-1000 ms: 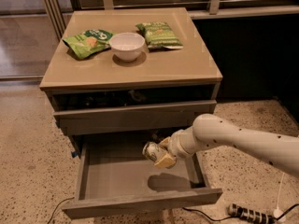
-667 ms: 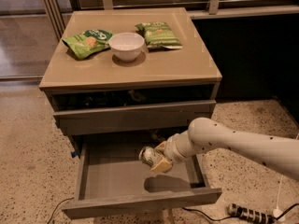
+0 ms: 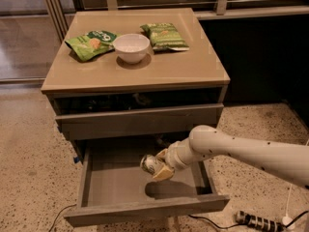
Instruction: Place 7up can into middle drawer
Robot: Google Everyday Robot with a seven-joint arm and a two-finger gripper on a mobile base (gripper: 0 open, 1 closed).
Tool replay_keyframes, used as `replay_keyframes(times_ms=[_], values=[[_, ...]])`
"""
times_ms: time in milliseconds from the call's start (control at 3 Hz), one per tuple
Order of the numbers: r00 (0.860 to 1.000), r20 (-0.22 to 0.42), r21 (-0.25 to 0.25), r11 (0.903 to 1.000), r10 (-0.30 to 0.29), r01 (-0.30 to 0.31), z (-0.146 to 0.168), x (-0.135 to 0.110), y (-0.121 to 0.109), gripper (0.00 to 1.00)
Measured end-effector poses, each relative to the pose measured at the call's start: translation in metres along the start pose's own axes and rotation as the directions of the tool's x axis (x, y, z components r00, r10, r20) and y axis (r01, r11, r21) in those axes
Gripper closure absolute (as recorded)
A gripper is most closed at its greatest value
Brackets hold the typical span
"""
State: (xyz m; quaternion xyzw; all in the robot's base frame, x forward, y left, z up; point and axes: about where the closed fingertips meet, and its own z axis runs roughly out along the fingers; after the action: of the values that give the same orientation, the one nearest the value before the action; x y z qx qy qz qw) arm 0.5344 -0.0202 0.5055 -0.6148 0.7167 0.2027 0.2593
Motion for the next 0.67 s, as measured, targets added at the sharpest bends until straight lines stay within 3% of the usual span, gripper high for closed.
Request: replay_keyframes(times_ms=[667], values=[[0.999,0.005,-0.017,0.999,-0.042,0.042,0.045,0.013,-0.01,1.0]])
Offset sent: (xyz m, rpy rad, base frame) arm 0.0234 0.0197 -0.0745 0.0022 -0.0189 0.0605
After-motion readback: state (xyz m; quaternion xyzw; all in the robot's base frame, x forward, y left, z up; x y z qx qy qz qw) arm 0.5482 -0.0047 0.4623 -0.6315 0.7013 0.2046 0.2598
